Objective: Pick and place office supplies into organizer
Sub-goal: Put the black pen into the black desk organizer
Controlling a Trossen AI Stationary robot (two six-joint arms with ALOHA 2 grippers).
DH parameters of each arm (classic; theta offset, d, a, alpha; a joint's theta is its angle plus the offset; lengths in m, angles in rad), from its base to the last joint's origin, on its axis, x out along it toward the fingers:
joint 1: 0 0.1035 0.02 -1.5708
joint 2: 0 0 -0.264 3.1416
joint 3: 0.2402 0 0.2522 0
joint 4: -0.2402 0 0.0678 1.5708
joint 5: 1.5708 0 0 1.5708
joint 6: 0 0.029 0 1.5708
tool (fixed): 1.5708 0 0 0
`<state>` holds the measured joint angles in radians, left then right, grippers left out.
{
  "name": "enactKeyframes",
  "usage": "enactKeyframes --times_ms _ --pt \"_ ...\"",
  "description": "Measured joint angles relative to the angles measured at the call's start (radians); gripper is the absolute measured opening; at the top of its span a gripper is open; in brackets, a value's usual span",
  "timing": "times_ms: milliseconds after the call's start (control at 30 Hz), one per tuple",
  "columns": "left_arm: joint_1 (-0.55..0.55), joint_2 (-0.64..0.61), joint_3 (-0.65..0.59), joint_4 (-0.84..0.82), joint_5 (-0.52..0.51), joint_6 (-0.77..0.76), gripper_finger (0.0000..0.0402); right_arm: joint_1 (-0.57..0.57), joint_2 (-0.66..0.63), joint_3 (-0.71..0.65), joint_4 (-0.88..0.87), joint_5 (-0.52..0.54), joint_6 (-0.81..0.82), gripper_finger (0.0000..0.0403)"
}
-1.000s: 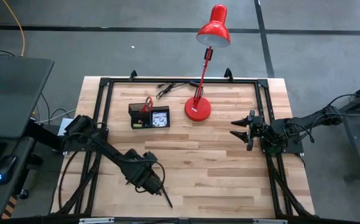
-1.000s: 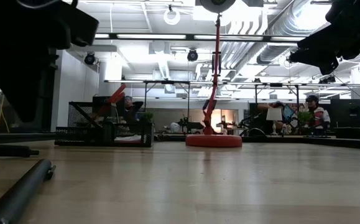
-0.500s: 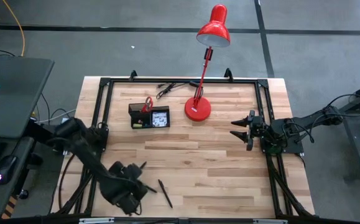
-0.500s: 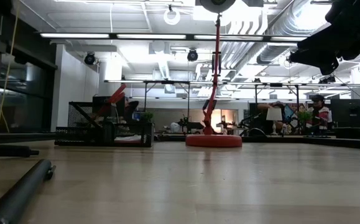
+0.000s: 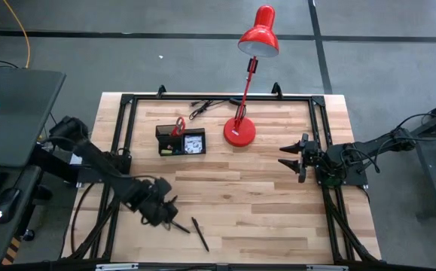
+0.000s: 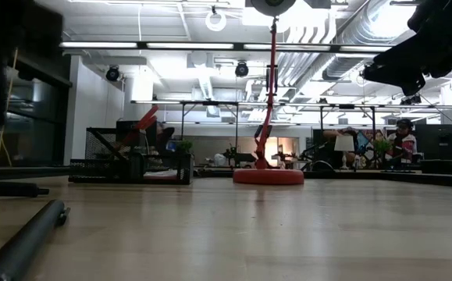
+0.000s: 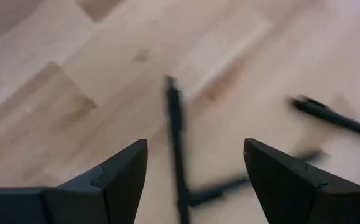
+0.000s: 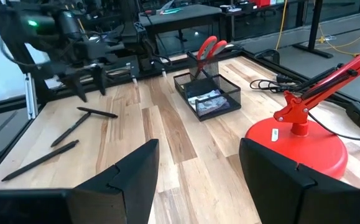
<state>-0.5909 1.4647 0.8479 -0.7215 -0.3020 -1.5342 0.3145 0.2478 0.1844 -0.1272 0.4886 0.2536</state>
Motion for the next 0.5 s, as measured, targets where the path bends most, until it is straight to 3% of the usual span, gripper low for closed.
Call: enactKeyframes --times_ms 500 --pt "0.074 0.061 -0.021 0.031 0.049 0.057 0.0276 0.000 0.001 0.000 -0.012 0.001 0.000 0.0216"
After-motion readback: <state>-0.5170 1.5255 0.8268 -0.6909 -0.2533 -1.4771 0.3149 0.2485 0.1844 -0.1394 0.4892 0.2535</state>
